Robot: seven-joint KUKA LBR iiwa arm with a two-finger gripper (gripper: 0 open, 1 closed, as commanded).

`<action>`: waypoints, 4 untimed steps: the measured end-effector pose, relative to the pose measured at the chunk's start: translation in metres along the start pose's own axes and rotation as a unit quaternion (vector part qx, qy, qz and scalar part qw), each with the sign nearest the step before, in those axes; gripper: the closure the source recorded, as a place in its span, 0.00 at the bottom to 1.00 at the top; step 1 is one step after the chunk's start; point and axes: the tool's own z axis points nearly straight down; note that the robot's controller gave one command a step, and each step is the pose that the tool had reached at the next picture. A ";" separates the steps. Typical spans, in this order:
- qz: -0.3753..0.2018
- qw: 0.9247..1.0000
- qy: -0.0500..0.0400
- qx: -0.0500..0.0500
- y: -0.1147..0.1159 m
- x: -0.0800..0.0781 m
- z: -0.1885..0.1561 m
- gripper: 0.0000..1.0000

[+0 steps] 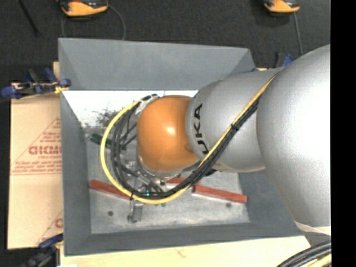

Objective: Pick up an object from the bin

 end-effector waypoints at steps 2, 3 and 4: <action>0.144 0.990 -0.003 -0.001 0.049 -0.033 0.072 0.00; 0.147 0.989 -0.004 -0.002 0.049 -0.034 0.072 0.00; 0.151 0.989 -0.005 -0.002 0.048 -0.035 0.072 0.00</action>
Offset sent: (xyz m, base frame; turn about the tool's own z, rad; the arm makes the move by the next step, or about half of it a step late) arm 0.0319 0.0494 -0.0713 0.2905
